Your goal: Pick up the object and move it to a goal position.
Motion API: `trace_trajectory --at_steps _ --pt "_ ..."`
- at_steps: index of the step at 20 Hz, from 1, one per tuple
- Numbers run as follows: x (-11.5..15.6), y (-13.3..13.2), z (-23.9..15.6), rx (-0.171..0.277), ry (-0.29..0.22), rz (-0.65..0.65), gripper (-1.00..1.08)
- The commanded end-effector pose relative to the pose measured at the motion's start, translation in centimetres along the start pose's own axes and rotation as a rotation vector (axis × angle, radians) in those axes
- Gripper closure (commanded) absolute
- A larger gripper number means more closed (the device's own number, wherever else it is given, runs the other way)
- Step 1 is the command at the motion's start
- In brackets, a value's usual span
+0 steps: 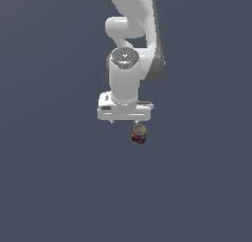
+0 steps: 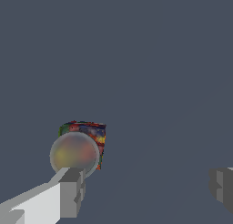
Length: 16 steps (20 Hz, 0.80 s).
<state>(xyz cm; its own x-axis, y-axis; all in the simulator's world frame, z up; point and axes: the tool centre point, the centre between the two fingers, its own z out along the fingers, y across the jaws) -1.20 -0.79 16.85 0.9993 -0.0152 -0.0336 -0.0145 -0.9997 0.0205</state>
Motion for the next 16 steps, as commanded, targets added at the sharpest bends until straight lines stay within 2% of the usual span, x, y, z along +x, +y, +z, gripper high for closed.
trace_trajectory --at_steps 1,10,16 --pt "0.0 0.0 0.0 0.0 0.0 0.0 -0.92" --pt "-1.1 -1.4 1.2 0.008 -0.043 -0.045 -0.92" --pt "-1.1 -1.6 1.4 0.008 -0.041 -0.04 -0.92"
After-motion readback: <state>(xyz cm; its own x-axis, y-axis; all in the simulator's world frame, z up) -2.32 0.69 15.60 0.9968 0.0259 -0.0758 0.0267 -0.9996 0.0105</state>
